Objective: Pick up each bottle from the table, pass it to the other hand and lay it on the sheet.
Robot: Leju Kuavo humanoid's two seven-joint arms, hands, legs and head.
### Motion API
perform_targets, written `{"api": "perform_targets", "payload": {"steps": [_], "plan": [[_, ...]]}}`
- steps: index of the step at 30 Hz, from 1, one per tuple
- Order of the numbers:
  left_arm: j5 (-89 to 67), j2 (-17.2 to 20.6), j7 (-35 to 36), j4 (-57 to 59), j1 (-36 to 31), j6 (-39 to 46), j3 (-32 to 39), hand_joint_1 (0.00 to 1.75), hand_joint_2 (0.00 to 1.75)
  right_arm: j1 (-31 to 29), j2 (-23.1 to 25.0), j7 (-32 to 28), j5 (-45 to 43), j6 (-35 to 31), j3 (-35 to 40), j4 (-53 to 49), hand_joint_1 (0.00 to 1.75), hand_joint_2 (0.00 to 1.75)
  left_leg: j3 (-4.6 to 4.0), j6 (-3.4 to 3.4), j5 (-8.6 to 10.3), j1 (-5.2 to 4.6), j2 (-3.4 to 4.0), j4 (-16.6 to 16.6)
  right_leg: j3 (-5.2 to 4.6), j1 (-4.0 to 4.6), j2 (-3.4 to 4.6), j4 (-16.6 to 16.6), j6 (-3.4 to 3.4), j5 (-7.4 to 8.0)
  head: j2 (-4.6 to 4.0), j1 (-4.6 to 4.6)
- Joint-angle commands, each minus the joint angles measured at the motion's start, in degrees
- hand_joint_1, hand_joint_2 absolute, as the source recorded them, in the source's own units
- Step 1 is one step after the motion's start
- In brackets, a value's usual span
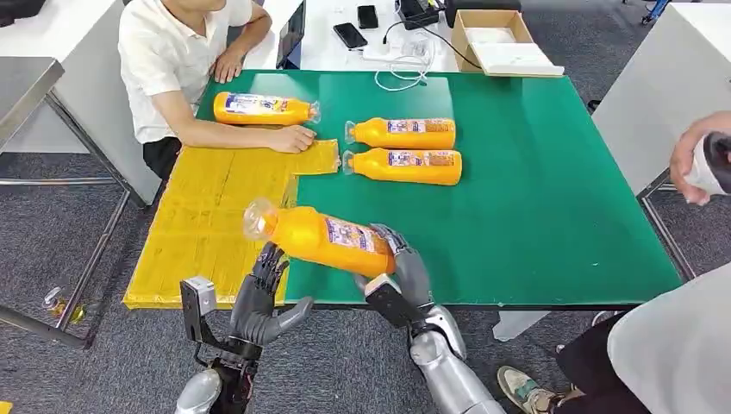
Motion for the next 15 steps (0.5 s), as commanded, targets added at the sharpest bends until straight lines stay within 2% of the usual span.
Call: {"api": "perform_targets", "payload": {"steps": [1, 6, 9, 14, 15], "plan": [[2.0, 1.2, -0.4, -0.3, -2.0, -1.4, -2.7, 0.00, 1.75, -0.2, 0.9, 0.9, -0.6, 2.2, 8.8, -0.6, 1.75, 1.75, 0.09, -0.06, -0.04, 0.02, 0.07, 0.0, 0.07, 0.03, 0.02, 0.0, -0.09, -0.04, 0.00, -0.02], [5.0, 1.8, -0.5, -0.9, -3.3, -2.4, -4.6, 0.00, 1.75, -1.3, 2.6, -0.1, -2.3, 2.8, 13.4, 2.6, 1.75, 1.75, 0.17, -0.09, -0.07, 0.03, 0.13, 0.0, 0.10, 0.05, 0.05, 0.0, -0.13, -0.06, 0.00, -0.02], [3.6, 0.8, -3.9, -4.7, -2.1, -1.3, -4.1, 0.00, 1.75, -1.8, 2.7, 0.0, -5.3, 4.6, 13.7, 4.7, 1.75, 1.75, 0.16, -0.07, -0.05, 0.03, 0.11, 0.0, 0.09, 0.04, 0.03, 0.0, -0.11, -0.05, 0.00, -0.02], [5.8, 0.2, -3.9, -8.0, -1.5, -1.1, -4.0, 0.00, 1.75, -3.2, 3.0, -0.8, -5.8, 4.7, 15.5, 9.7, 1.75, 1.75, 0.17, -0.05, -0.07, 0.04, 0.08, 0.0, 0.15, 0.04, 0.01, 0.0, -0.10, -0.07, 0.00, 0.00], [5.8, 1.3, -3.7, -7.3, -2.5, -1.2, -4.8, 0.00, 1.75, -3.5, 3.4, -0.8, -6.0, 5.0, 15.7, 10.6, 1.75, 1.75, 0.14, -0.05, -0.06, 0.04, 0.09, 0.0, 0.11, 0.03, 0.04, 0.0, -0.09, -0.05, 0.00, 0.00]]}}
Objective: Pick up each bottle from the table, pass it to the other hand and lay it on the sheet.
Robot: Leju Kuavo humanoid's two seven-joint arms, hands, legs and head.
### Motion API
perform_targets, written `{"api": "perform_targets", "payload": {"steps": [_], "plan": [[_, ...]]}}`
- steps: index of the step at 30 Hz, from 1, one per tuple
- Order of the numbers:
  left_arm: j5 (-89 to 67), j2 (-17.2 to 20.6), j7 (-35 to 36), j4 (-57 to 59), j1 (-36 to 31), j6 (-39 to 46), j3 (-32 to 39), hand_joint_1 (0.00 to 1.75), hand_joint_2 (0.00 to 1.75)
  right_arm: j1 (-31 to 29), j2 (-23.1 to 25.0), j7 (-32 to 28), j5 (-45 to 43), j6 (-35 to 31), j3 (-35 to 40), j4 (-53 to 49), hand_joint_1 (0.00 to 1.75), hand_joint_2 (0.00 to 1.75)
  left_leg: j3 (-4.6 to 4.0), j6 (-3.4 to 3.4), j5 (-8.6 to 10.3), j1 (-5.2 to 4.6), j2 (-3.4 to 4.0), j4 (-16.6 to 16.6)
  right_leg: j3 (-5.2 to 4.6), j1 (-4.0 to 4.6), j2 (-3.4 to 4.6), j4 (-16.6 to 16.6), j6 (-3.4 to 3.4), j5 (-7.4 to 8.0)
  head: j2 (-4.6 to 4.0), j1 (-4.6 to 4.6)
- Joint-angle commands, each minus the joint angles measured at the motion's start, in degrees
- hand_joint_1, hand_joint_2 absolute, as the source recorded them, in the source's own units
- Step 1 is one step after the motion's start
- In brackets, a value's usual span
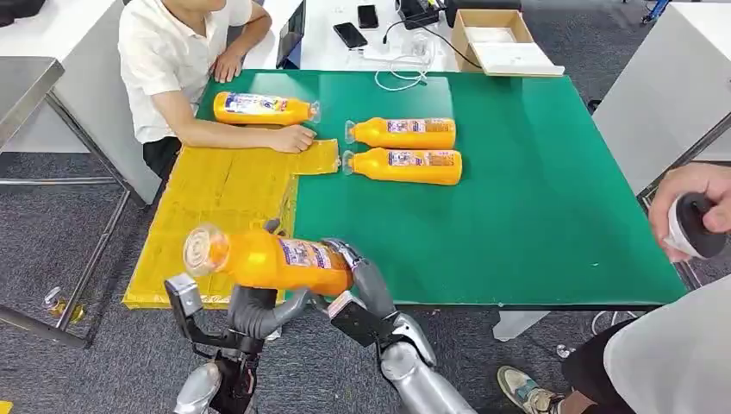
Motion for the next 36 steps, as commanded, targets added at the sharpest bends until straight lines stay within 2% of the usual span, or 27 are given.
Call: {"api": "perform_targets", "payload": {"steps": [1, 17, 24, 25, 26, 27, 33, 34, 35, 36], "plan": [[2.4, 1.6, 0.3, -2.4, -2.0, 0.4, -2.4, 0.00, 1.75, -4.1, 0.9, -0.6, -0.7, 0.6, 5.1, 10.4, 1.75, 1.75, 0.17, -0.04, -0.06, 0.00, 0.14, 0.0, 0.14, 0.01, 0.08, 0.0, -0.08, -0.03, 0.00, 0.00], [2.7, 1.8, 0.2, -2.0, -2.0, 0.2, -2.4, 0.00, 1.75, -4.1, 1.1, -0.5, -0.7, 0.4, 5.3, 10.4, 1.75, 1.75, 0.11, -0.03, -0.02, -0.01, 0.04, 0.0, 0.08, 0.01, -0.02, 0.0, -0.06, -0.02, 0.00, -0.02], [2.2, 1.9, -0.7, -0.5, -3.1, 1.6, -3.7, 0.00, 1.75, -4.2, 2.0, 0.4, 1.1, -0.3, 8.8, 11.3, 1.75, 1.75, 0.20, -0.06, -0.05, -0.01, 0.05, -0.1, 0.17, 0.01, -0.04, 0.0, -0.11, -0.06, 0.00, -0.02], [1.6, 2.1, 0.1, 0.2, -3.5, 2.5, -4.1, 0.12, 1.75, -4.1, 1.9, 0.5, 1.4, -1.1, 9.2, 11.5, 1.75, 1.75, 0.12, -0.05, -0.02, 0.00, 0.03, 0.0, 0.09, 0.02, -0.03, 0.0, -0.08, -0.03, 0.00, 0.00], [1.2, 2.0, 0.3, 0.7, -3.8, 2.9, -4.4, 1.61, 1.75, -4.2, 1.8, 0.5, 1.6, -1.7, 9.5, 11.6, 1.75, 1.75, 0.10, -0.04, -0.01, 0.00, 0.01, 0.0, 0.07, 0.02, -0.05, 0.0, -0.07, -0.03, 0.00, -0.02], [1.3, 1.9, 0.4, 1.7, -4.2, 2.7, -4.6, 1.75, 1.75, -4.2, 1.9, 0.3, 1.2, -1.5, 9.4, 11.5, 1.75, 1.75, 0.18, -0.06, -0.03, 0.00, -0.02, -0.1, 0.16, 0.02, -0.10, 0.0, -0.10, -0.06, 0.00, -0.02], [1.0, 2.0, 0.0, 3.2, -4.7, 3.2, -4.8, 1.75, 1.75, -3.0, 1.8, 0.0, -1.7, 1.1, 9.4, 7.4, 1.71, 1.75, 0.18, -0.05, -0.03, -0.01, -0.03, 0.0, 0.15, 0.01, -0.12, 0.0, -0.10, -0.07, 0.00, -0.02], [1.0, 2.0, 0.0, 3.0, -4.5, 3.2, -4.5, 1.75, 1.75, -2.4, 1.7, -0.2, -2.3, 1.6, 9.4, 6.4, 0.42, 1.75, 0.10, -0.04, -0.01, 0.00, 0.00, 0.0, 0.07, 0.02, -0.07, 0.0, -0.07, -0.04, 0.00, 0.00], [1.1, 2.1, -0.2, 2.7, -4.4, 3.3, -4.1, 1.75, 1.75, -1.9, 1.8, -0.6, -2.9, 1.5, 9.2, 5.6, 0.00, 1.75, 0.21, -0.06, -0.04, -0.02, 0.01, -0.1, 0.16, 0.00, -0.08, 0.0, -0.11, -0.08, 0.00, -0.02], [1.2, 1.3, -0.3, 1.7, -3.5, 3.4, -3.2, 1.75, 1.75, -1.3, 1.5, -1.0, -3.5, 2.1, 9.5, 4.3, 0.00, 1.75, 0.26, -0.07, -0.07, -0.01, 0.02, -0.1, 0.22, 0.01, -0.08, 0.0, -0.13, -0.10, 0.00, 0.02]]}}
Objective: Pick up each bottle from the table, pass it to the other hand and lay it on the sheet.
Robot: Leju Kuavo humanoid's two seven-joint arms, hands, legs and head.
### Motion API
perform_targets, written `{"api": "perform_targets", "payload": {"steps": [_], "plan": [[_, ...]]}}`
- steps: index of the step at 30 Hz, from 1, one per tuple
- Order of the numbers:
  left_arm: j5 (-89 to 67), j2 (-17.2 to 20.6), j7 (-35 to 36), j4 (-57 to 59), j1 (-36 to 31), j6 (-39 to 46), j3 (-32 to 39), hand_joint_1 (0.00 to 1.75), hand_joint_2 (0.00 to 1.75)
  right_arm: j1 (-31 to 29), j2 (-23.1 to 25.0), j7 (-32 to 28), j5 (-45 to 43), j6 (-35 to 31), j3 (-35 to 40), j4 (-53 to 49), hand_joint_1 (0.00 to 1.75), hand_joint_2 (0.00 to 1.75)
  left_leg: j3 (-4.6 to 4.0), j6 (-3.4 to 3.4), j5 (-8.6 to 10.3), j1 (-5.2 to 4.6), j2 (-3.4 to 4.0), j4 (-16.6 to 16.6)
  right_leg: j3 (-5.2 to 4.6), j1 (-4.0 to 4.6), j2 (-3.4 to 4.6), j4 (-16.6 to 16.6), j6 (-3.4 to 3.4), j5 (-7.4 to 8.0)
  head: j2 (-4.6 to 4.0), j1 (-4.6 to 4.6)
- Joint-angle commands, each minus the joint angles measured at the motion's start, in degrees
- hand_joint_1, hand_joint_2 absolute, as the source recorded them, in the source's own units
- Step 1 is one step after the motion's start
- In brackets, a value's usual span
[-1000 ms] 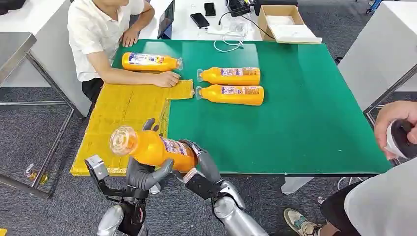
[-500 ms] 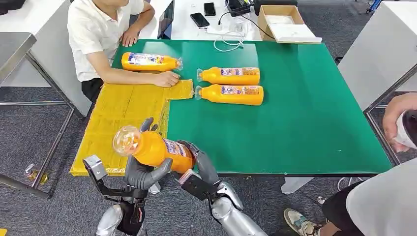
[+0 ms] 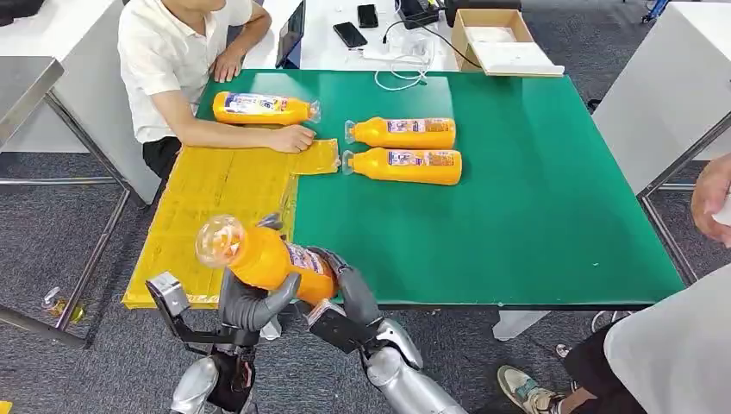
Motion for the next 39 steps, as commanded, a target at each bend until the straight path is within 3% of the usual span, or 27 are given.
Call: {"api": "perform_targets", "payload": {"steps": [1, 7, 18, 24, 25, 29, 32, 34, 35, 39], "plan": [[0.2, 0.9, 0.3, 2.8, -2.4, 0.6, -1.8, 1.75, 1.75, 1.8, -0.4, -1.5, -3.0, 3.7, 4.4, -3.9, 0.00, 0.00, 0.18, -0.05, -0.05, 0.02, 0.02, 0.0, 0.18, 0.04, -0.04, 0.0, -0.10, -0.06, 0.00, 0.02], [6.7, 0.8, 2.9, 1.6, -3.8, -2.9, 1.5, 1.75, 1.75, 4.0, -0.4, -6.4, -5.3, 4.2, 4.4, -6.2, 0.00, 0.00, 0.05, -0.04, -0.02, 0.02, 0.00, 0.0, 0.06, 0.03, -0.04, 0.0, -0.07, -0.03, 0.00, 0.02], [5.3, 2.4, 0.7, -1.8, -4.1, -0.1, 8.9, 1.75, 1.75, 6.1, -0.4, -6.4, -8.7, 2.9, 2.9, -8.5, 0.00, 0.00, 0.05, -0.04, -0.02, 0.01, 0.04, 0.0, 0.04, 0.01, 0.00, 0.0, -0.07, -0.02, 0.00, 0.00], [-5.1, 4.3, -0.7, -1.6, -4.8, 7.4, 13.7, 1.75, 1.75, 9.0, -0.8, -6.4, -9.6, -0.8, 1.9, -10.6, 0.00, 0.00, 0.21, -0.09, -0.05, 0.02, 0.02, -0.1, 0.21, 0.03, -0.04, 0.0, -0.13, -0.08, 0.00, 0.00], [-12.2, 5.0, -1.6, -1.0, -5.1, 13.6, 14.0, 1.75, 1.75, 9.9, -0.6, -6.4, -10.5, -4.2, -0.1, -11.8, 0.00, 0.00, 0.10, -0.06, -0.02, 0.02, 0.01, -0.1, 0.08, 0.03, -0.03, 0.0, -0.09, -0.04, 0.00, 0.04], [-16.2, 6.1, -1.5, -1.5, -4.8, 17.9, 14.9, 1.75, 1.75, 10.8, 1.0, -5.9, -15.4, -10.9, -8.0, -12.4, 0.00, 0.00, 0.18, -0.07, -0.04, 0.03, -0.03, -0.1, 0.17, 0.04, -0.10, 0.0, -0.12, -0.08, 0.00, 0.02], [-24.9, 7.4, -1.3, 0.7, -6.4, 25.2, 13.9, 1.75, 1.75, 11.6, 1.2, -6.4, -16.8, -12.5, -10.3, -14.8, 0.00, 0.00, 0.03, -0.05, 0.00, 0.02, -0.01, 0.0, 0.02, 0.01, -0.06, 0.0, -0.07, -0.04, 0.00, 0.02], [-25.8, 7.6, -1.6, 1.9, -7.1, 25.9, 13.8, 1.75, 1.75, 11.8, 1.3, -6.4, -16.9, -12.4, -10.3, -15.3, 0.00, 0.00, 0.05, -0.05, 0.00, 0.01, -0.05, 0.0, 0.05, 0.01, -0.10, 0.0, -0.09, -0.05, 0.00, 0.02], [-35.6, 8.5, -2.4, 5.2, -8.8, 32.7, 12.4, 1.75, 1.75, 12.5, 1.1, -6.4, -17.1, -11.3, -9.7, -17.1, 0.00, 0.00, 0.19, -0.09, -0.05, 0.03, -0.02, -0.1, 0.17, 0.03, -0.10, 0.0, -0.14, -0.10, 0.00, 0.02], [-38.0, 8.4, -1.7, 8.7, -10.7, 33.3, 12.0, 1.75, 1.75, 13.2, 1.3, -6.4, -16.3, -11.8, -9.2, -18.5, 0.00, 0.00, 0.13, -0.07, 0.01, 0.01, -0.18, -0.1, 0.16, 0.01, -0.23, 0.0, -0.12, -0.09, 0.00, 0.04]]}}
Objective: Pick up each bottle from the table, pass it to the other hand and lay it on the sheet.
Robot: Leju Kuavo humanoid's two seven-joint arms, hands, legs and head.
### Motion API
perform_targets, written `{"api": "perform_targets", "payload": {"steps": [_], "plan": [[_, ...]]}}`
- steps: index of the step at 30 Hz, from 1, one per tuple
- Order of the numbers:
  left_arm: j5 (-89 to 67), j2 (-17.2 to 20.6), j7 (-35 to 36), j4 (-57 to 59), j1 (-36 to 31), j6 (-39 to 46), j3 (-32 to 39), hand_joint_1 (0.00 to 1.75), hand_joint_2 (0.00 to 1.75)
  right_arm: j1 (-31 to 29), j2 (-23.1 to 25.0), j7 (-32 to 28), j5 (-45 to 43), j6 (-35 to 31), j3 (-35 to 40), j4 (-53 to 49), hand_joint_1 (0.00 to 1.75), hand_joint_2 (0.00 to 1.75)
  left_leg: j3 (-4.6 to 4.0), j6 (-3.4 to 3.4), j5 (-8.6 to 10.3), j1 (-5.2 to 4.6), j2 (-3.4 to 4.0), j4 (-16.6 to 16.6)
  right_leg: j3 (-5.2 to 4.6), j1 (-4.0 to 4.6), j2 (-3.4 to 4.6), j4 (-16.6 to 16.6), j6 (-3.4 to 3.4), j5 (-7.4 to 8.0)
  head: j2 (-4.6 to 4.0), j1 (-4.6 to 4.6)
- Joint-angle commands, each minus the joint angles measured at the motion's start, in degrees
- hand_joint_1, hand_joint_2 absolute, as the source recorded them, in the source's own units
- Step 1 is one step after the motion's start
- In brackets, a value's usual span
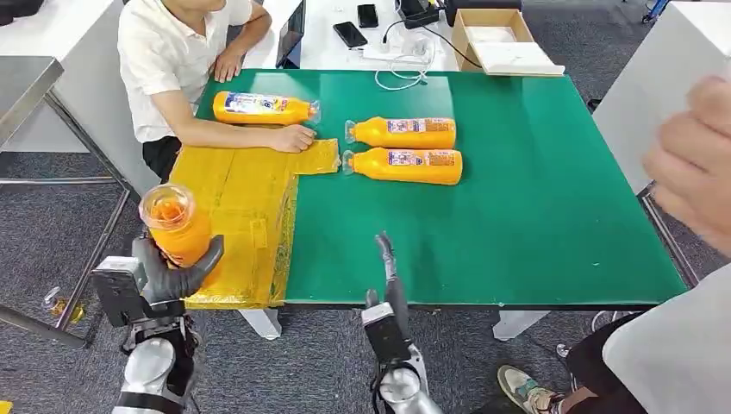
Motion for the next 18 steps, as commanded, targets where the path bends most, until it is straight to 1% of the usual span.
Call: {"api": "perform_targets", "payload": {"steps": [1, 2, 3, 4, 5, 6, 7, 8, 9, 10, 12, 14, 16, 18], "plan": [[-14.3, 4.1, 0.0, 12.7, -7.6, 8.2, -2.1, 1.75, 1.75, 2.8, 1.2, 0.1, 0.1, 0.3, -3.0, -5.6, 0.00, 0.00, 0.33, -0.10, -0.03, 0.01, -0.14, -0.1, 0.35, 0.03, -0.22, 0.0, -0.16, -0.12, 0.00, 0.02], [-19.9, 4.7, 1.4, 14.8, -8.5, 9.8, -3.7, 1.75, 1.75, 2.8, 1.1, 0.1, 0.0, 1.2, -2.5, -6.0, 0.00, 0.00, 0.36, -0.12, -0.07, 0.03, -0.08, -0.1, 0.38, 0.05, -0.16, 0.0, -0.18, -0.13, 0.00, 0.00], [-23.6, 4.8, 2.5, 17.3, -9.7, 8.7, -4.8, 1.75, 1.75, 3.1, 1.1, 0.1, 0.5, 1.2, -1.9, -7.0, 0.00, 0.00, 0.23, -0.07, -0.02, 0.00, 0.01, -0.1, 0.22, 0.02, -0.07, 0.0, -0.11, -0.06, 0.00, 0.00], [-29.8, 4.7, 3.5, 22.1, -11.6, 8.8, -6.3, 1.75, 1.75, 3.3, 1.2, 0.1, 0.4, 1.9, -1.3, -7.3, 0.00, 0.00, 0.33, -0.10, -0.07, 0.03, 0.02, -0.1, 0.32, 0.04, -0.10, 0.0, -0.16, -0.11, 0.00, 0.02], [-31.5, 3.9, 3.5, 25.5, -12.6, 8.3, -6.3, 1.75, 1.75, 3.3, 1.3, 0.1, 0.4, 2.8, -0.6, -7.4, 0.00, 0.00, 0.37, -0.11, -0.03, 0.01, -0.12, -0.1, 0.40, 0.04, -0.28, 0.0, -0.18, -0.14, 0.00, 0.02], [-32.0, 3.2, 2.9, 27.7, -13.2, 8.6, -6.1, 1.75, 1.75, 3.2, 1.6, 0.1, 0.5, 2.6, -0.3, -7.4, 0.00, 0.00, 0.22, -0.05, 0.03, -0.02, -0.17, -0.1, 0.23, -0.01, -0.29, 0.0, -0.10, -0.09, 0.00, 0.00], [-32.6, 3.2, 2.5, 29.1, -13.8, 8.3, -6.5, 1.75, 1.75, 3.4, 1.6, 0.1, 0.7, 2.3, -0.2, -7.7, 0.00, 0.00, 0.32, -0.09, 0.00, 0.01, -0.21, -0.1, 0.35, 0.03, -0.32, -0.1, -0.15, -0.12, 0.00, 0.00], [-36.7, 3.4, 3.8, 33.9, -15.6, 8.0, -8.2, 1.75, 1.75, 3.5, 1.4, 0.1, 0.9, 3.1, 0.9, -8.7, 0.00, 0.00, 0.23, -0.06, 0.02, 0.00, -0.20, -0.1, 0.26, 0.01, -0.24, 0.0, -0.10, -0.08, 0.00, 0.02], [-39.0, 3.2, 4.0, 38.0, -17.3, 6.9, -9.2, 1.75, 1.75, 3.7, 1.3, 0.1, 1.4, 2.9, 1.6, -9.4, 0.00, 0.00, 0.34, -0.08, 0.00, 0.00, -0.24, -0.1, 0.39, 0.01, -0.29, -0.1, -0.13, -0.11, 0.00, 0.02], [-42.0, 3.2, 4.3, 43.1, -19.3, 6.0, -10.5, 1.75, 1.75, 3.7, 1.3, 0.1, 1.0, 3.6, 2.2, -9.4, 0.00, 0.00, 0.22, -0.06, 0.01, 0.00, -0.12, -0.1, 0.25, 0.01, -0.17, 0.0, -0.09, -0.05, 0.00, 0.02], [-45.0, 2.4, 5.3, 50.0, -22.1, 6.5, -11.1, 1.75, 1.75, 3.7, 1.4, 0.1, 0.7, 3.9, 2.7, -9.1, 0.00, 0.00, 0.30, -0.07, 0.00, 0.00, -0.06, -0.1, 0.30, 0.02, -0.17, -0.1, -0.11, -0.07, 0.00, 0.02], [-46.1, 2.4, 5.9, 51.9, -23.3, 6.1, -11.6, 1.75, 1.75, 3.6, 1.4, 0.1, 0.9, 3.8, 2.9, -9.0, 0.00, 0.00, 0.30, -0.09, 0.01, 0.02, -0.16, -0.1, 0.34, 0.04, -0.29, -0.1, -0.14, -0.10, 0.00, 0.04], [-46.1, 2.4, 5.9, 51.9, -23.3, 6.1, -11.6, 1.75, 1.75, 3.6, 1.4, 0.1, 0.9, 3.8, 2.9, -9.0, 0.00, 0.00, 0.14, -0.05, 0.00, 0.02, 0.00, 0.0, 0.14, 0.03, -0.06, 0.0, -0.08, -0.03, 0.00, 0.04], [-46.1, 2.4, 5.9, 51.9, -23.3, 6.1, -11.6, 1.75, 1.75, 3.6, 1.4, 0.1, 0.9, 3.8, 2.9, -9.0, 0.00, 0.00, 0.22, -0.07, -0.05, 0.02, 0.09, 0.0, 0.20, 0.04, -0.03, 0.0, -0.11, -0.07, 0.00, 0.02]]}}
